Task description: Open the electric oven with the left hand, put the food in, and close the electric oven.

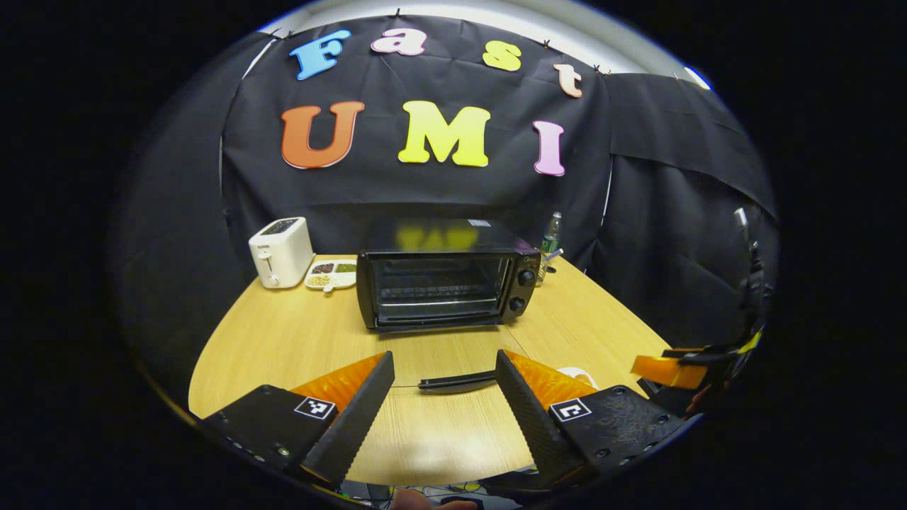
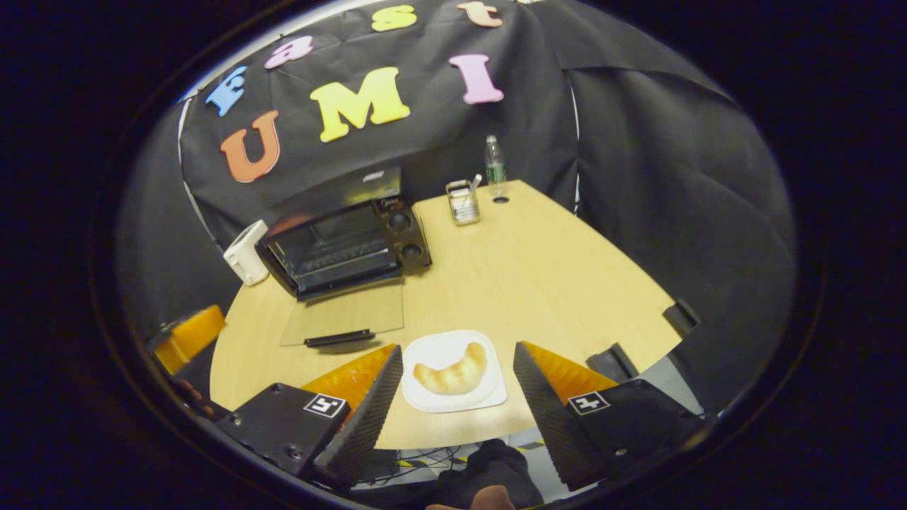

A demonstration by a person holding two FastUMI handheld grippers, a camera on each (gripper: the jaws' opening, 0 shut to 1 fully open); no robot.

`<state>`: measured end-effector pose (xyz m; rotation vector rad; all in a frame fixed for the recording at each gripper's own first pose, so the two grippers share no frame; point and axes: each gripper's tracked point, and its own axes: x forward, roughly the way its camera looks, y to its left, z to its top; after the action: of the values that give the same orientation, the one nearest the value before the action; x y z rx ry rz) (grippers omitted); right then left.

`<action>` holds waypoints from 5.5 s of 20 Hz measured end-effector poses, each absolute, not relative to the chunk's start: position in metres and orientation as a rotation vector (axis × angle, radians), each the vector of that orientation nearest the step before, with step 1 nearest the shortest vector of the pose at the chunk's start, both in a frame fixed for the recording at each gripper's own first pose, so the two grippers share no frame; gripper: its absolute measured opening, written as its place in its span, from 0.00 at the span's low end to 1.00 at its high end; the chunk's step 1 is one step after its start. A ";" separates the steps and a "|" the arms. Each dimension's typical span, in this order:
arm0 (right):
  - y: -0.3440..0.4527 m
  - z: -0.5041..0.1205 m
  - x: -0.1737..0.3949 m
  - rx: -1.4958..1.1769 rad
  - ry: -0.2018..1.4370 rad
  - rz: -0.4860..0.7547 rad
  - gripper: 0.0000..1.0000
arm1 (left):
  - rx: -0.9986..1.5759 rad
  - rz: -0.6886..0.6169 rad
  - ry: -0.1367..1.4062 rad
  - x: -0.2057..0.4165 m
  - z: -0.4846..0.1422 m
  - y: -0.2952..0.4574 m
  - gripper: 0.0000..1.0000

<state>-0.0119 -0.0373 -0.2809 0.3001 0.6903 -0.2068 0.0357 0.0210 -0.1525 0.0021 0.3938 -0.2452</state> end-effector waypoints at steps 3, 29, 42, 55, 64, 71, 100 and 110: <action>-0.029 -0.317 -0.005 0.327 0.775 -0.171 0.95 | -0.024 -0.225 0.371 0.024 -0.132 0.026 0.94; 0.002 -0.350 0.033 0.825 0.869 -0.147 0.18 | -0.025 -0.172 0.329 0.015 -0.099 0.050 0.94; 0.092 -0.257 0.186 0.959 0.624 0.059 0.19 | -0.059 -0.079 0.365 0.003 -0.095 0.097 0.95; 0.114 -0.312 0.319 1.102 0.550 -0.064 0.19 | -0.009 0.041 0.440 -0.016 -0.101 0.140 0.95; 0.113 -0.320 0.354 1.105 0.490 -0.095 0.28 | -0.046 0.085 0.470 -0.027 -0.104 0.151 0.94; 0.112 -0.310 0.339 0.962 0.509 -0.101 0.79 | -0.056 0.044 0.453 -0.028 -0.100 0.139 0.94; -0.014 -0.154 0.039 0.033 0.394 -0.098 0.94 | -0.114 -0.195 0.610 0.039 -0.279 -0.017 0.95; -0.039 -0.152 0.032 -0.036 0.421 -0.116 0.94 | -0.081 -0.140 0.691 0.070 -0.332 -0.040 0.95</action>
<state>0.0316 -0.0388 -0.1525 -0.0356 0.4213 -0.1162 0.0700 -0.0401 -0.3317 -0.0809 0.6910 -0.1404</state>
